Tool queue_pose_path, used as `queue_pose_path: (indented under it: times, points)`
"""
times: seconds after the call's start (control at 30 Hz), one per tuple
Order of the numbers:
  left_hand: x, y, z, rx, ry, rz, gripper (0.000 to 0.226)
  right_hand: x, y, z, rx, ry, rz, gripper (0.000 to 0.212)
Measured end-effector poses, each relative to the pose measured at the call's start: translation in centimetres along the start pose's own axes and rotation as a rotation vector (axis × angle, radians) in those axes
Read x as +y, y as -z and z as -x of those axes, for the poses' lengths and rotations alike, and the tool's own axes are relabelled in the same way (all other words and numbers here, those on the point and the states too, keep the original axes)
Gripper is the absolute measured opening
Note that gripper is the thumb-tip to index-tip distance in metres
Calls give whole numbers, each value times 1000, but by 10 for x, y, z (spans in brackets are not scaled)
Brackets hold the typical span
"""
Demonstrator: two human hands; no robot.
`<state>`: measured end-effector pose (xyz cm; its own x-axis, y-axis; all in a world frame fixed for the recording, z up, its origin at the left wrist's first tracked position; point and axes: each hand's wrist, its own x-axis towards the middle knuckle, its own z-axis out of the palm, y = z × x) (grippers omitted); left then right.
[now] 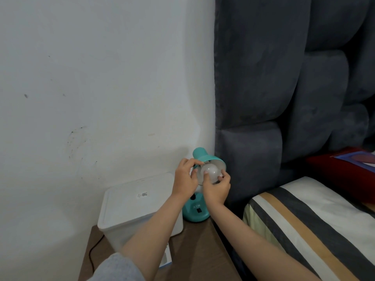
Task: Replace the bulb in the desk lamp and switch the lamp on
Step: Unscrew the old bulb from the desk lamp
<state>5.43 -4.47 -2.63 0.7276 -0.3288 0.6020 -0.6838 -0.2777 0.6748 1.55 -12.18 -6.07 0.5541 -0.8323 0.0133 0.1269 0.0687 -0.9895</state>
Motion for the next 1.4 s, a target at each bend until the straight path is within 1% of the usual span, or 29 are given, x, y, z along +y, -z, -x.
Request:
queue_pose_path:
  times: [0.2, 0.3, 0.43, 0.47, 0.53, 0.6, 0.63, 0.77, 0.87, 0.97, 1.07, 1.1, 1.2, 1.27, 1.33, 1.4]
  points:
    - [-3, 2, -1, 8, -7, -4, 31, -1, -2, -2, -44, 59, -15, 46]
    - [-3, 1, -1, -1, -10, -13, 32, 1, -1, 0, -64, 61, -44, 51]
    - [-2, 1, -1, -3, -7, -2, 31, -2, -2, 1, -25, -5, -62, 67]
    - [-1, 1, -1, -4, -5, -2, 31, -2, -3, 0, -21, -23, -66, 68]
    - [-1, 1, 0, -4, -1, -2, 32, -3, -5, -2, -18, -22, -40, 63]
    - [-1, 2, 0, 3, -4, -3, 33, -2, -6, -3, -34, 30, -17, 52]
    - [-1, 2, 0, 5, -5, -5, 33, -1, -6, -4, -46, 61, -14, 50]
    - [-2, 1, 0, -4, 0, -7, 32, 5, -4, -3, -55, 120, -1, 63]
    - [-1, 0, 1, -2, -3, -2, 33, 2, -3, 0, -34, 40, -47, 72]
    - [-1, 1, 0, 0, -4, 0, 33, 2, -6, -3, 2, -58, -69, 71]
    - [0, 1, 1, 2, -5, 3, 32, 3, -4, -4, -28, -10, -47, 55]
    - [0, 1, 1, 2, -6, 2, 32, 4, -3, -4, -47, 16, -54, 54]
    - [0, 0, 1, 1, -4, -4, 31, 7, -3, -2, -79, 70, -48, 65]
    - [1, 0, 2, 3, -4, -4, 31, 6, -4, 1, -49, 58, -79, 69]
    - [1, 0, 2, 4, -8, -2, 31, 4, -6, 1, -4, -2, -105, 69]
    - [1, 1, 2, 3, -9, 0, 31, 4, -7, 0, 5, -29, -80, 64]
